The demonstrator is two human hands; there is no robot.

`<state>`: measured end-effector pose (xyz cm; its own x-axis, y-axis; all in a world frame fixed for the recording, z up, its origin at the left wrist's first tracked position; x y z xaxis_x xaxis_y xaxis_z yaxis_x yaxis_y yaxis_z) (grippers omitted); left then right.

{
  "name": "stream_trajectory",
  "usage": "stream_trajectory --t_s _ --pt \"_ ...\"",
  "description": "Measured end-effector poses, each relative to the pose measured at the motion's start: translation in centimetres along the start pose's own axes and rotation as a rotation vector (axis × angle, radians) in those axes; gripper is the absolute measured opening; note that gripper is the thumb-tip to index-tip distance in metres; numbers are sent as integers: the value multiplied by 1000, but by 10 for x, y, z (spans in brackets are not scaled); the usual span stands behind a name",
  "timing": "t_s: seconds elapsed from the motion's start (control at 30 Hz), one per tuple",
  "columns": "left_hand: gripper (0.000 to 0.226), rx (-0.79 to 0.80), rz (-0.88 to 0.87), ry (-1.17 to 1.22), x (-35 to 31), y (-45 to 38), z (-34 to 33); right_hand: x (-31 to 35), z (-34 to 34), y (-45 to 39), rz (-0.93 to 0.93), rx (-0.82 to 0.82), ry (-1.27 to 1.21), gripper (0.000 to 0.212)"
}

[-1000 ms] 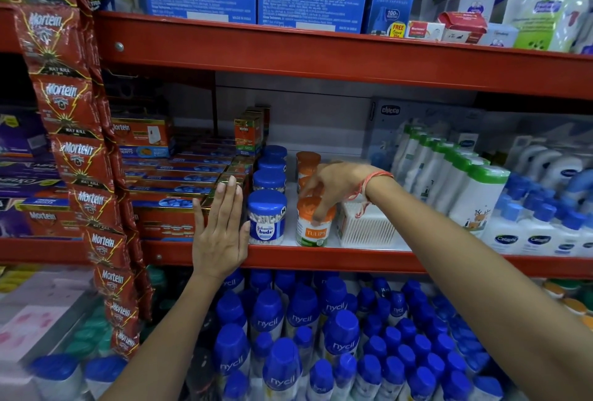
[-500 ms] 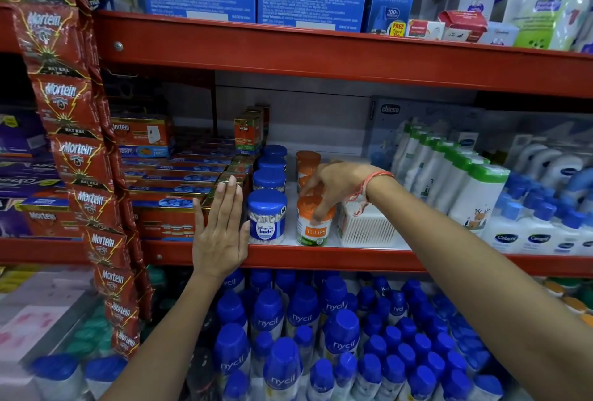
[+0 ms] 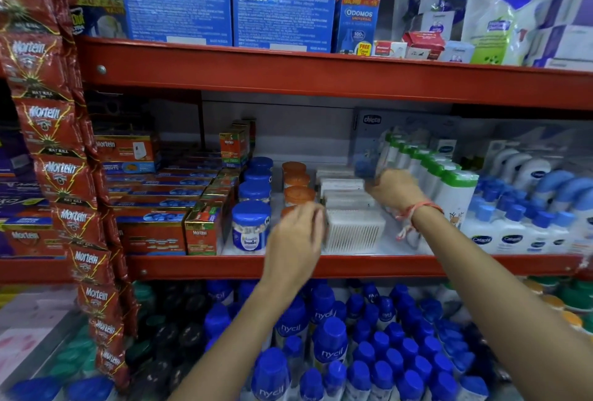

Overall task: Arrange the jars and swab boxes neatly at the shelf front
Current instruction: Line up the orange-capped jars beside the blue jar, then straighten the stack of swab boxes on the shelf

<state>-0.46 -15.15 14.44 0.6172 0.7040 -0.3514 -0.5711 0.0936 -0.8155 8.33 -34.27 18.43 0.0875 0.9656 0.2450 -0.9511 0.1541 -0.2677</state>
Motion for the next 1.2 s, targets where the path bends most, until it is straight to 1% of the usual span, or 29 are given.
stream_trajectory --t_s 0.07,0.17,0.23,0.33,0.4,0.47,0.6,0.67,0.7,0.73,0.77,0.9,0.97,1.0,1.1,1.2 --pt "25 120 142 -78 -6 -1 -27 -23 -14 3 -69 52 2 41" --pt "25 256 296 -215 -4 4 -58 -37 -38 8 -124 168 -105 52" --pt "26 295 361 -191 -2 5 -73 -39 -50 9 -134 221 -212 58" --pt "44 266 482 -96 1 3 -79 -43 -59 10 -128 248 -316 62" --pt "51 236 573 -26 6 1 -78 -48 -55 10 -128 209 -330 61" --pt "56 227 630 36 9 1 -78 -51 -46 9 -127 149 -334 49" --pt "57 210 728 172 15 6 -82 -58 -35 16 -126 113 -524 36" --pt "49 185 740 251 17 6 -83 -57 -28 19 -80 74 -606 24" --pt "38 172 737 290 19 6 -84 -56 -25 21 -57 57 -637 27" --pt "27 158 733 322 20 7 -85 -55 -24 23 -42 50 -663 37" --pt "23 151 732 351 21 8 -86 -55 -24 25 -24 44 -682 48" --pt "40 111 658 376 22 12 -86 -53 -26 32 22 -7 -569 82" --pt "45 92 622 336 22 15 -85 -53 -33 36 25 -15 -510 88" --pt "46 89 608 315 22 17 -85 -56 -36 39 16 -24 -496 86" --pt "44 81 578 261 23 21 -88 -59 -42 44 28 -79 -512 67" --pt "41 86 553 199 24 22 -89 -58 -41 48 69 -142 -537 59"
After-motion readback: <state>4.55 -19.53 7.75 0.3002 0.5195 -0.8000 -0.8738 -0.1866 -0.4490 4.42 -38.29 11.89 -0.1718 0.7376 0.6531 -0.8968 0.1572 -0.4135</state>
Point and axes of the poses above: each hand's wrist, its own y-axis away from the middle knuckle, its own z-axis out of the back of the hand, x = y × z, the point moved 9 cm from there along -y, towards the middle knuckle
